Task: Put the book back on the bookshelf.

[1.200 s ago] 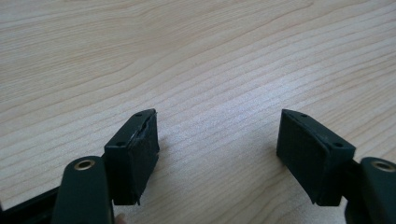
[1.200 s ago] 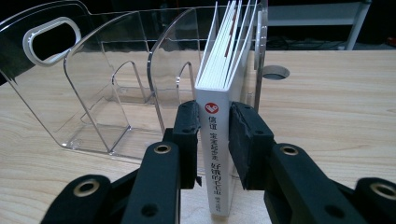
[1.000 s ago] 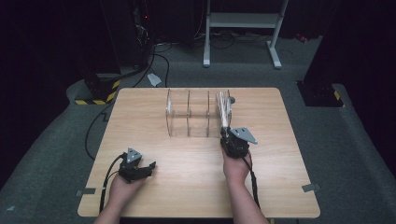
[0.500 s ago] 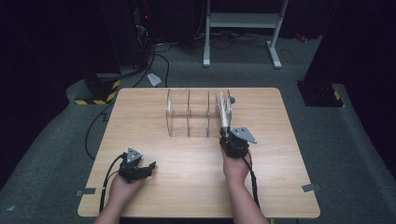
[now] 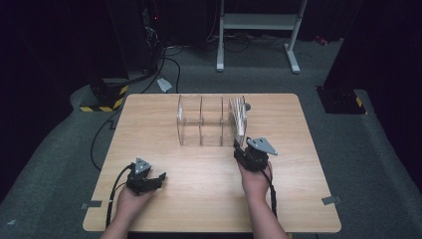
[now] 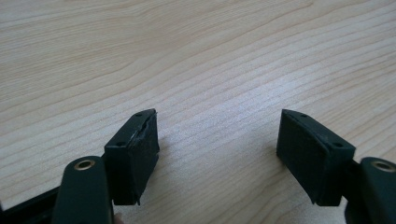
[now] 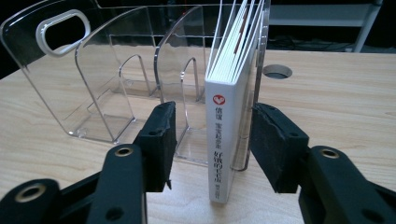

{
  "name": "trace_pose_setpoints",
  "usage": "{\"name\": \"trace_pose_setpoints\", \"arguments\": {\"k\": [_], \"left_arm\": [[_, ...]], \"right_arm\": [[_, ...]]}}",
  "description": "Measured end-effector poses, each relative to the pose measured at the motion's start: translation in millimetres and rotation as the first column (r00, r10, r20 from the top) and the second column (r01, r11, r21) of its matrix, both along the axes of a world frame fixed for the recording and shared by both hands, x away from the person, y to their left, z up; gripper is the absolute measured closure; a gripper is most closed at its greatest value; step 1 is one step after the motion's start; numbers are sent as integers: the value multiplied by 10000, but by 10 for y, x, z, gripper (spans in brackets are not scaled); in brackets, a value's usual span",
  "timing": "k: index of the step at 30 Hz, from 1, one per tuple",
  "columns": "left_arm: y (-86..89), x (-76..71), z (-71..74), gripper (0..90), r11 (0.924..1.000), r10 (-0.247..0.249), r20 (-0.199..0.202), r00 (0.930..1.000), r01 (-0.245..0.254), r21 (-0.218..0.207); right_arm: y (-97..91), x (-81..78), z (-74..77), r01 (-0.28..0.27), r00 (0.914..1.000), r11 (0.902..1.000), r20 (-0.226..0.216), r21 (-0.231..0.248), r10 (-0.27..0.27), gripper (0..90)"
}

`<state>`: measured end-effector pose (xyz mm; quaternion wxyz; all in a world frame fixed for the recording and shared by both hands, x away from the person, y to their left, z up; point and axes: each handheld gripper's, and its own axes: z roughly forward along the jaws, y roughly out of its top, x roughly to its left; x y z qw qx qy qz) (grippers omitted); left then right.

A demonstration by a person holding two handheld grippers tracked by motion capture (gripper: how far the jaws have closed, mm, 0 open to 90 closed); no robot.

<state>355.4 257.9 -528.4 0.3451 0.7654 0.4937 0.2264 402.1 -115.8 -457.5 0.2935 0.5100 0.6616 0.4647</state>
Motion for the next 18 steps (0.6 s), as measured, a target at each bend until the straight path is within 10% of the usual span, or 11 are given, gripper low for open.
{"name": "trace_pose_setpoints", "arguments": {"k": [18], "left_arm": [[-3, -3, 0, 294, 10000, 41, -1, 10000, -41, -10]], "right_arm": [[-180, -189, -33, -470, 9989, 9985, -28, -289, 469, 398]]}}
